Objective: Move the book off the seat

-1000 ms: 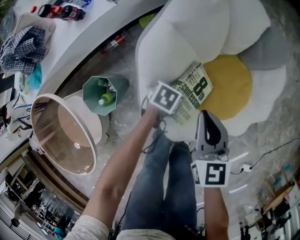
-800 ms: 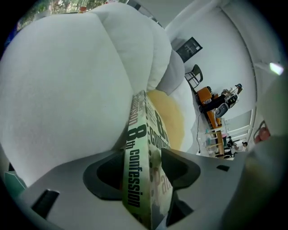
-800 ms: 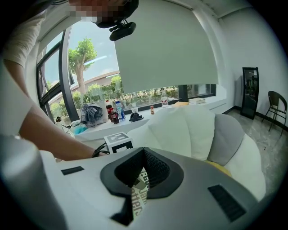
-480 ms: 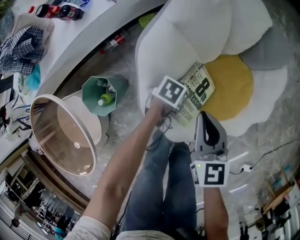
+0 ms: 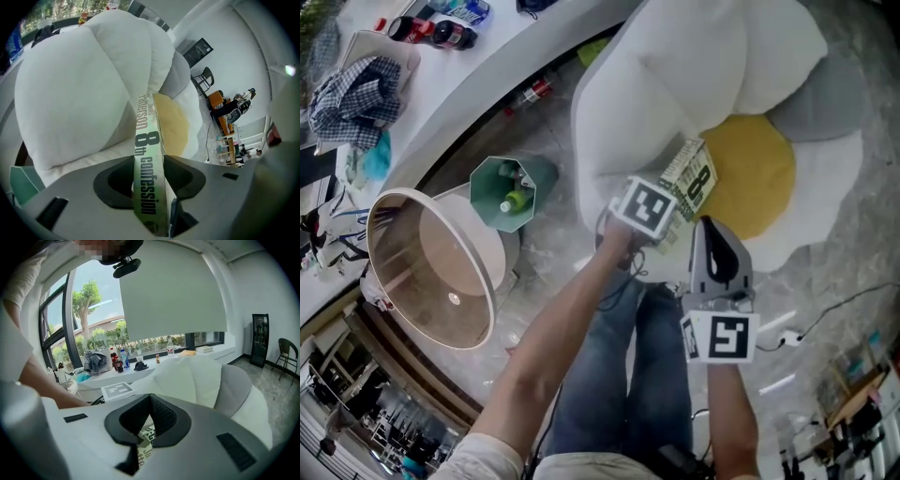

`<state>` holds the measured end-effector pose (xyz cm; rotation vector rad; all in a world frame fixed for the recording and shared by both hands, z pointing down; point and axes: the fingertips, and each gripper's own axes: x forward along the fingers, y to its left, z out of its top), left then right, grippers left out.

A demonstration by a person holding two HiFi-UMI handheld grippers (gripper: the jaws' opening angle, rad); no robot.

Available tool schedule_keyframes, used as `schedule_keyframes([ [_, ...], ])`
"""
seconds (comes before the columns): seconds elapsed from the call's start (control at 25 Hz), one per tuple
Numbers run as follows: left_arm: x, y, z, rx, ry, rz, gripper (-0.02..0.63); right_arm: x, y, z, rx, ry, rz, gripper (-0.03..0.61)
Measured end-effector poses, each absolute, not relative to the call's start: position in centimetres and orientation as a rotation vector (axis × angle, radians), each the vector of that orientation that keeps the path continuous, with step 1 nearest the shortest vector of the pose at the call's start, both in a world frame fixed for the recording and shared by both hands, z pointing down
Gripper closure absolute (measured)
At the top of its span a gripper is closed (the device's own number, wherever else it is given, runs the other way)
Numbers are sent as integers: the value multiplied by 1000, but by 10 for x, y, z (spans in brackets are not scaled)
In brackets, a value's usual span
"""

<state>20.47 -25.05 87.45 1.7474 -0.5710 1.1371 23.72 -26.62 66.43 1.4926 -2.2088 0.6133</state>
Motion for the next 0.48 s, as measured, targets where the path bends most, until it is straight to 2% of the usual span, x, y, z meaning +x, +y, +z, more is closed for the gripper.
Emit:
schedule_keyframes([
  [0.48, 210, -225, 832, 1741, -703, 1163, 442, 258, -252, 621, 1559, -2239, 562, 575],
])
